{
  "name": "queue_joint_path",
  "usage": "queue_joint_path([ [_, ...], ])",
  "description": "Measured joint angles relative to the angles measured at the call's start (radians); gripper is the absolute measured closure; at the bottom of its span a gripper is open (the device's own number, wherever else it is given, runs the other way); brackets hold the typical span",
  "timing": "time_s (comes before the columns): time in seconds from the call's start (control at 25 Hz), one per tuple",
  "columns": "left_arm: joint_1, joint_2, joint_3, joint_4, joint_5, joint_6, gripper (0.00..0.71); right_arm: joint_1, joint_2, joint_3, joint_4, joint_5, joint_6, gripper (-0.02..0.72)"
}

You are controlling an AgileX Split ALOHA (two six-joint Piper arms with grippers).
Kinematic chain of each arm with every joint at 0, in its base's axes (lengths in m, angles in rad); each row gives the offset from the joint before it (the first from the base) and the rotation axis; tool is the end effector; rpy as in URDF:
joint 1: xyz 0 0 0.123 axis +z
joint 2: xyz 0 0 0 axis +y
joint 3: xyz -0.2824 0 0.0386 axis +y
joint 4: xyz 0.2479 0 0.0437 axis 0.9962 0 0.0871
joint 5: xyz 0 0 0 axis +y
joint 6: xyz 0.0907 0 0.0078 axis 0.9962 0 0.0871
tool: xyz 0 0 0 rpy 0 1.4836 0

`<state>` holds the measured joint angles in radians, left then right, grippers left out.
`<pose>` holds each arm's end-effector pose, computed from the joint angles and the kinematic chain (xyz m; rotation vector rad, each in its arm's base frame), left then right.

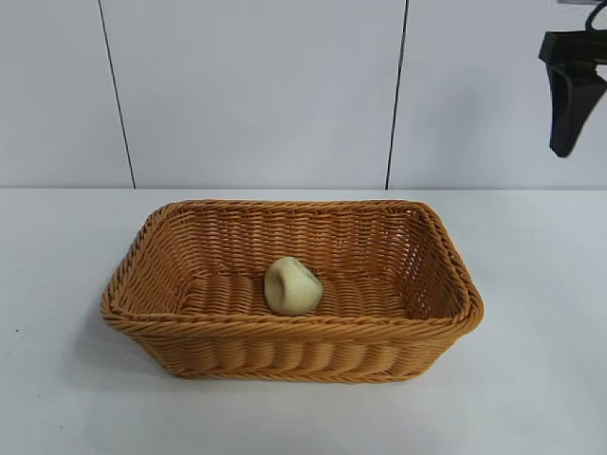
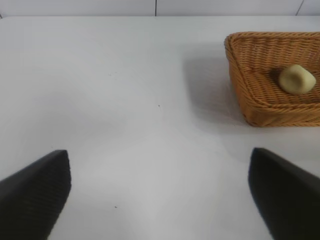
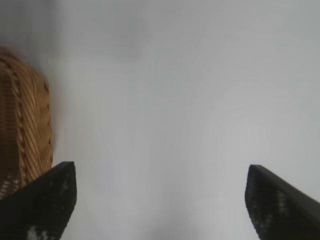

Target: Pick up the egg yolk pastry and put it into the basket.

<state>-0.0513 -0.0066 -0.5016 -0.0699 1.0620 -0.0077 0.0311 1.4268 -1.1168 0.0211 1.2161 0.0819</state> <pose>-0.0065 -0.0052 0.2776 0.0480 2.0370 -0.1206 0.2588 0.0099 0.2838 0.0855 3.0096 0.0417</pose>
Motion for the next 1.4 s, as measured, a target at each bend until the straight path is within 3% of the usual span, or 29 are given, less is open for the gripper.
queue_joint_path([
  [0.16, 0.0, 0.0, 0.0, 0.0, 0.0, 0.0, 0.018, 0.0, -0.204, 0.168, -0.002, -0.025, 0.0, 0.05],
  [0.52, 0.0, 0.0, 0.0, 0.0, 0.0, 0.0, 0.018, 0.0, -0.662, 0.47, -0.013, -0.182, -0.025, 0.05],
  [0.72, 0.0, 0.0, 0.0, 0.0, 0.0, 0.0, 0.018, 0.0, -0.895, 0.604, -0.01, -0.184, -0.049, 0.05],
  [1.4, 0.0, 0.0, 0.0, 0.0, 0.0, 0.001, 0.018, 0.0, -1.405, 0.616, -0.006, -0.193, -0.052, 0.05],
])
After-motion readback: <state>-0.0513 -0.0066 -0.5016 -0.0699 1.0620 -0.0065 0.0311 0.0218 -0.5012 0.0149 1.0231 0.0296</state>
